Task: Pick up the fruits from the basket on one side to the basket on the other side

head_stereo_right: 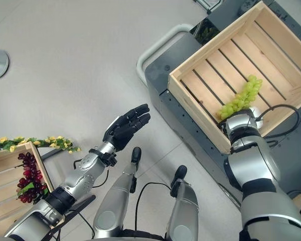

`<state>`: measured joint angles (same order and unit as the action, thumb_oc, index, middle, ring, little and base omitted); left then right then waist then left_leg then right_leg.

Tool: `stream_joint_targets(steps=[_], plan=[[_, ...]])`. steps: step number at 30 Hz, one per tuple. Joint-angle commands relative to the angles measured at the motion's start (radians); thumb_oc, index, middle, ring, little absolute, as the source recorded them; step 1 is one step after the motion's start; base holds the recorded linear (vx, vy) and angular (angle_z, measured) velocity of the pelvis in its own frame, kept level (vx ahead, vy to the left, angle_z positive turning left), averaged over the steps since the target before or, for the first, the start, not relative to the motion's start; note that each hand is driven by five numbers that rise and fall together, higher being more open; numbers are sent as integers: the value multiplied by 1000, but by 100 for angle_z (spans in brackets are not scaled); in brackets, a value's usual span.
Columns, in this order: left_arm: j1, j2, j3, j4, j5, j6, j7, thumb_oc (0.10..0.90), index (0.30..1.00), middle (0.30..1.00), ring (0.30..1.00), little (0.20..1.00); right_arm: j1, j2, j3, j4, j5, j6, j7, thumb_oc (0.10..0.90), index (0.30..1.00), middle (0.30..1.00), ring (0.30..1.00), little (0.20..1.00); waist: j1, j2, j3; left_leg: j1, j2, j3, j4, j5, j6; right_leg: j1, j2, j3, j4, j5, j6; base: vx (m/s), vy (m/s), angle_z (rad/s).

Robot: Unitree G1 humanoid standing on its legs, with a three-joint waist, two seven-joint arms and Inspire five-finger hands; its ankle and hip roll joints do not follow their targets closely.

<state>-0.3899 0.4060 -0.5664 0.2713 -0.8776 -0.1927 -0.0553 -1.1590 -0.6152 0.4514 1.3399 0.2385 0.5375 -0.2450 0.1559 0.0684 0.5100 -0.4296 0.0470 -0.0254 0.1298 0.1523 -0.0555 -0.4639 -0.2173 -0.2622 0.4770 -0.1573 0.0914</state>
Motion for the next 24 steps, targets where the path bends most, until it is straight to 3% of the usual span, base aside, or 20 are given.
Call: stream_joint_targets(steps=[1, 14, 24], plan=[[-66, -53, -1, -137, 2, -101, -33, 800, 900, 900, 900, 900, 6, 8, 48, -12, 33, -64, 72, 400, 300, 300, 300, 300, 34, 44, 10, -4, -78, 27, 73, -98, 57, 1, 55, -43, -99, 135, -49, 0, 0, 0], [-49, -41, -6, -145, -14, -134, -29, 800, 900, 900, 900, 900, 11, -44, 5, -70, 31, -154, -104, 400, 300, 300, 300, 300, 17, 31, 10, 30, -68, 40, 84, -117, 57, 33, 59, -35, -106, 136, -45, -4, 8, 0], [-32, -21, 9, -152, -16, -138, -25, 800, 900, 900, 900, 900, 58, -80, -34, -127, 49, -192, -148, 400, 300, 300, 300, 300, -7, 7, 10, 156, -45, 62, 67, -136, 49, 167, 58, -25, -167, 139, -46, -1, 3, 0]])
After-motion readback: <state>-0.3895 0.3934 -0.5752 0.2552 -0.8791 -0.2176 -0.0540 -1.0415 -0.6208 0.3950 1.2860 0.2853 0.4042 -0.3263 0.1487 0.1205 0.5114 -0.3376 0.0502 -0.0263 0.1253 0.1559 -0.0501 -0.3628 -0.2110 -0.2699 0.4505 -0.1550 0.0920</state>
